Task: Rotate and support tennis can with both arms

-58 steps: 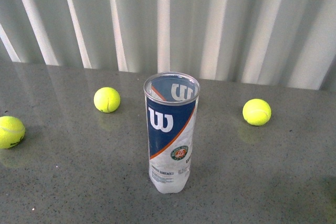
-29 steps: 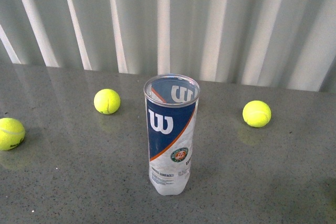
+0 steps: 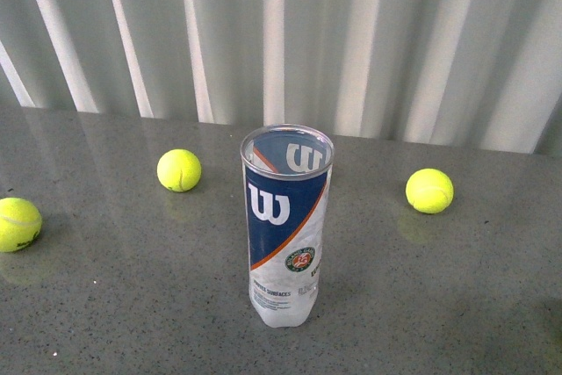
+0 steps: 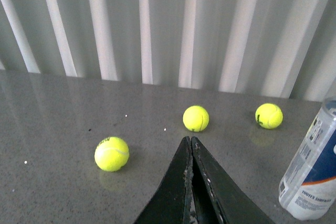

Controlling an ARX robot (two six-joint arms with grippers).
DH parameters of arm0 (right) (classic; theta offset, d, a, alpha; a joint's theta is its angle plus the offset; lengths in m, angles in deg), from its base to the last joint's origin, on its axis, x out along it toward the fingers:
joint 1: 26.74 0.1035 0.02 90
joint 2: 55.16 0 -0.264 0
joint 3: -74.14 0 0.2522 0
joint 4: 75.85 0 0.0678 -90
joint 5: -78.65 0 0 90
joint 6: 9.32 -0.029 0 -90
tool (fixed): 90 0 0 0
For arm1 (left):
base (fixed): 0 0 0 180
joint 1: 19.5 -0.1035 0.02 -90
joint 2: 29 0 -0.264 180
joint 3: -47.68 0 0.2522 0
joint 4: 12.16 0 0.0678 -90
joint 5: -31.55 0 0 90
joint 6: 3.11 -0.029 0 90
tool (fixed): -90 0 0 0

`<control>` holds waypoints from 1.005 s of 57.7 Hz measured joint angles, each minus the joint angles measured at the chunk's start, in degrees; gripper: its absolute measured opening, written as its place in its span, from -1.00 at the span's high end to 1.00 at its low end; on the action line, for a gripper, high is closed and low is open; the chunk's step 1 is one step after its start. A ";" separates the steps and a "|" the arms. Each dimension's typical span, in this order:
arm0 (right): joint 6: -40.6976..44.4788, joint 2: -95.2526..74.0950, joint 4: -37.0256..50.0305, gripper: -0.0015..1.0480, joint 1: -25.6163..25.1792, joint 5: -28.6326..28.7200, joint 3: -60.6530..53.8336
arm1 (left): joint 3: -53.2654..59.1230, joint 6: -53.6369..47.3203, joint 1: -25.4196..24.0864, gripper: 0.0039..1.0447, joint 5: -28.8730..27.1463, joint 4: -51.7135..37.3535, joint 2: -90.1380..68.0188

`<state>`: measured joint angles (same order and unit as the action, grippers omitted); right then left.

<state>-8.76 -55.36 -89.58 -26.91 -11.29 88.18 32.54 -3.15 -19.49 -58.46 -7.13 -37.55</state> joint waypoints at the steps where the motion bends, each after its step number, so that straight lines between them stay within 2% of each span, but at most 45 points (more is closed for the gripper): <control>1: 0.02 0.00 0.00 -0.86 0.02 0.02 0.00 | 0.00 0.00 0.00 0.94 -0.02 2.19 1.46; 5: 0.00 0.00 0.00 -0.86 0.02 0.00 0.00 | 0.00 0.04 0.00 0.94 0.00 8.07 6.27; 23: 0.00 0.00 0.00 -0.86 0.02 0.00 0.00 | 0.00 0.17 0.00 0.93 0.00 8.66 8.33; 47: 0.00 0.00 0.00 -0.86 0.00 0.02 0.00 | 0.00 0.15 0.00 -0.46 0.00 8.70 8.37; 53: 0.00 -0.02 0.00 -0.86 0.02 0.00 0.00 | 0.00 0.15 0.00 -0.89 0.00 8.70 8.37; 58: 0.00 0.00 0.00 -0.86 0.02 0.00 0.00 | 0.00 0.15 0.00 -0.87 0.00 8.70 8.37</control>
<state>-8.76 -55.36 -89.58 -26.88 -11.29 88.18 32.54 -2.99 -19.49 -58.46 1.57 -29.18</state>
